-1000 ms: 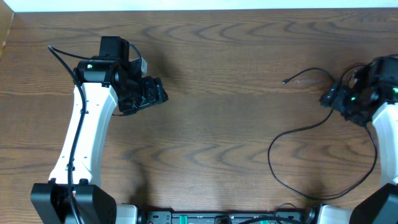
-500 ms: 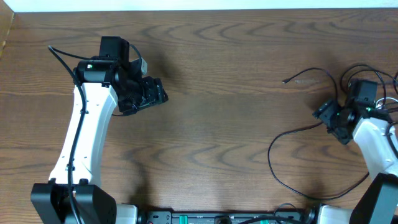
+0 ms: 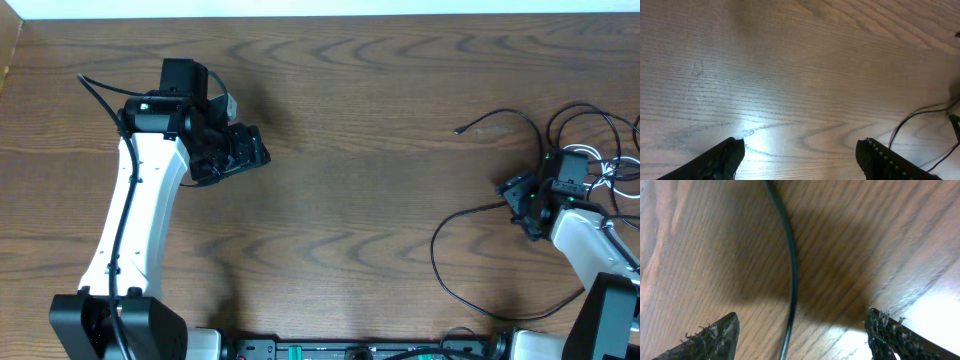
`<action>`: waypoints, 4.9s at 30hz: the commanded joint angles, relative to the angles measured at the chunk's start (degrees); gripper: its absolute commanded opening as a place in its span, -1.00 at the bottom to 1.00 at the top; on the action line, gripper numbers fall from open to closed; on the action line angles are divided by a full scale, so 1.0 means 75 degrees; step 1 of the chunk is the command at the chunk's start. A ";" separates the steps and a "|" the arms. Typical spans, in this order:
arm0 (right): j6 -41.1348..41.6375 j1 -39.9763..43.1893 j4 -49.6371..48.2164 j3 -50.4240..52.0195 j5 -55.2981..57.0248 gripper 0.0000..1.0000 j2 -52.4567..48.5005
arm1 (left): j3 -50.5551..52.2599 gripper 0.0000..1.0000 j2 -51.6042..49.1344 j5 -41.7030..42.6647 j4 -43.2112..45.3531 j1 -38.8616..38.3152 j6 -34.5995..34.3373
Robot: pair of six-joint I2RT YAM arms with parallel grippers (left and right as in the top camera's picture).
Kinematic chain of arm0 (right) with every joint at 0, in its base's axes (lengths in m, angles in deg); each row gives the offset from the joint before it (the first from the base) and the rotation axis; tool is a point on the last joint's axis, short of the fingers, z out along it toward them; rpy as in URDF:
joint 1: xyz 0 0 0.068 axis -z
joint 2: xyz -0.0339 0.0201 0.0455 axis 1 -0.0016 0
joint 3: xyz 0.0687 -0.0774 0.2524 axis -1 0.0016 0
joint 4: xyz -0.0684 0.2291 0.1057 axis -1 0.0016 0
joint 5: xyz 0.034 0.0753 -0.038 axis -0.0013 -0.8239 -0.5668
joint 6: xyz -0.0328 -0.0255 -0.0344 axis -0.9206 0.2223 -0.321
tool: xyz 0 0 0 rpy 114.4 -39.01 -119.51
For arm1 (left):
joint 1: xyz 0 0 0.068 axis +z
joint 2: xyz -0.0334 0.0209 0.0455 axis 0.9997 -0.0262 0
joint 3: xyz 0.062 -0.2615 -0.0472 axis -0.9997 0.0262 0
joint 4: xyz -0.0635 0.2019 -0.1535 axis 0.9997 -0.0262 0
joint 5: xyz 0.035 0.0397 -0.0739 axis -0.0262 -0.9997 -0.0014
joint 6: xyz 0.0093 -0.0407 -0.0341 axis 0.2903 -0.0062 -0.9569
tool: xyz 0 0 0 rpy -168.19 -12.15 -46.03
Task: Untangle cables
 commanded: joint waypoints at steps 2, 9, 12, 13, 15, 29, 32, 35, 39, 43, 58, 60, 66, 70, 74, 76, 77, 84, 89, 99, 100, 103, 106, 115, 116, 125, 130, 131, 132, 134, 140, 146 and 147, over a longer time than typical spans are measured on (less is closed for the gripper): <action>0.0187 -0.0216 -0.0090 0.0079 0.0154 0.53 0.0052 | 0.0017 0.54 0.0012 -0.0073 -0.0050 0.0017 -0.0017; 0.0478 -0.0303 -0.0157 0.0085 0.0181 0.50 -0.0149 | 0.0017 0.55 0.0012 -0.0073 -0.0050 0.0017 -0.0015; 0.0530 -0.0303 -0.0175 0.0085 0.0154 0.49 -0.0391 | 0.0017 0.54 0.0012 -0.0073 -0.0050 0.0012 -0.0015; 0.0530 -0.0303 -0.0192 0.0085 0.0149 0.48 -0.0481 | 0.0017 0.54 0.0012 -0.0073 -0.0050 0.0003 -0.0015; 0.0530 -0.0303 -0.0265 0.0085 0.0117 0.47 -0.0656 | 0.0017 0.56 0.0012 -0.0076 -0.0047 -0.0035 -0.0009; 0.0519 -0.0338 -0.0149 0.0085 -0.0140 -0.17 -0.0799 | 0.0076 0.56 0.0009 -0.0874 -0.0047 -0.1116 0.0370; 0.0519 -0.0425 0.0125 0.0085 -0.0096 -0.37 -0.0799 | 0.0076 0.56 0.0009 -0.0874 -0.0047 -0.1192 0.0367; 0.0525 -0.0495 0.0268 0.0085 -0.0073 -0.65 -0.0799 | 0.0076 0.56 0.0009 -0.0874 -0.0050 -0.1189 0.0367; 0.0525 -0.0542 0.0204 0.0085 0.0119 -0.78 -0.0799 | 0.0076 0.56 0.0009 -0.0871 -0.0052 -0.1189 0.0367; 0.0210 -0.0539 -0.0210 0.0082 0.0213 -0.98 -0.0796 | 0.0076 0.57 0.0009 -0.0871 -0.0052 -0.1192 0.0367; -0.3095 -0.0015 0.1192 -0.4147 0.0230 -0.98 -0.0746 | 0.0076 0.56 0.0009 -0.0871 -0.0052 -0.1192 0.0364; -0.3203 0.0198 0.1378 -0.4814 0.0388 -0.98 -0.0746 | 0.0076 0.56 0.0009 -0.0871 -0.0050 -0.1189 0.0364; -0.3914 0.1204 0.1268 -0.6260 0.1454 -0.98 -0.0746 | 0.0076 0.56 0.0009 -0.0871 -0.0047 -0.1189 0.0364; -0.4167 0.1979 0.0711 -0.6379 0.1527 -0.98 -0.0749 | 0.0076 0.56 0.0009 -0.0871 -0.0047 -0.1192 0.0364; -0.4167 0.2637 0.0332 -0.6379 0.1524 -0.98 -0.0889 | 0.0076 0.56 0.0009 -0.0871 -0.0047 -0.1192 0.0361; -0.4167 0.2914 0.0099 -0.6379 0.1486 -0.98 -0.1014 | 0.0076 0.56 0.0009 -0.0871 -0.0047 -0.1192 0.0361; -0.4164 0.3031 0.0032 -0.6379 0.1448 -0.98 -0.1061 | 0.0076 0.56 0.0009 -0.0868 -0.0047 -0.1192 0.0358; -0.4167 0.3485 0.0303 -0.6376 0.0498 -0.98 -0.1693 | 0.0076 0.56 0.0009 -0.0871 -0.0047 -0.1192 0.0303; -0.4164 0.3433 0.1317 -0.6376 0.0085 -0.83 -0.1932 | 0.0076 0.59 0.0009 -0.0874 -0.0041 -0.1189 0.0309; -0.4803 0.3206 0.3643 -0.6379 -0.2331 0.33 -0.1609 | 0.0076 0.76 0.0009 -0.1743 0.0624 -0.1189 0.0309; -0.4983 0.3136 0.3990 -0.6379 -0.2634 0.37 -0.1600 | 0.0076 0.76 0.0009 -0.1821 0.0664 -0.1189 0.0306; -0.5627 0.2792 0.5149 -0.6379 -0.3212 0.47 -0.1600 | 0.0076 0.76 0.0003 -0.2136 0.0769 -0.1189 0.0309; -0.6260 0.2133 0.6257 -0.6379 -0.2818 0.63 -0.1600 | 0.0076 0.79 0.0000 -0.2611 0.0752 -0.1189 0.0306; -0.6254 0.0023 0.7583 -0.6333 -0.1355 0.97 -0.1553 | 0.0093 0.94 0.0000 -0.3838 -0.0973 -0.1180 -0.0764; -0.6254 -0.0175 0.7565 -0.6271 -0.1358 0.98 -0.1475 | 0.0111 0.94 0.0000 -0.3870 -0.1192 -0.1180 -0.0766; -0.5671 -0.1244 0.5863 -0.4001 -0.1000 0.98 0.1454 | 0.1918 0.94 0.1716 -0.3870 -0.0493 -0.1183 -0.0845; -0.5651 -0.1244 0.5251 -0.2967 -0.0761 0.99 0.3273 | 0.3261 0.95 0.3800 -0.3870 0.0618 -0.1183 -0.0816; -0.5651 -0.1244 0.5214 -0.2836 -0.0662 0.98 0.3582 | 0.3485 0.95 0.4208 -0.3867 0.0772 -0.1183 -0.0819; -0.5651 -0.1244 0.5205 -0.2739 -0.0551 0.98 0.3861 | 0.3716 0.96 0.4642 -0.3870 0.0898 -0.1183 -0.0822; -0.5654 -0.1244 0.5202 -0.2594 -0.0495 0.99 0.4389 | 0.4048 0.95 0.5327 -0.3867 0.0997 -0.1183 -0.0822; -0.5654 -0.1244 0.5342 -0.2498 -0.0370 0.98 0.5453 | 0.4261 0.96 0.6761 -0.3867 0.0653 -0.1183 -0.0819; -0.5654 -0.1244 0.5356 -0.2498 -0.0370 0.99 0.5662 | 0.4261 0.96 0.7216 -0.3867 0.0641 -0.1183 -0.0819; -0.5654 -0.1244 0.5351 -0.2498 -0.0370 0.99 0.5659 | 0.4261 0.96 0.7201 -0.3867 0.0641 -0.1183 -0.0819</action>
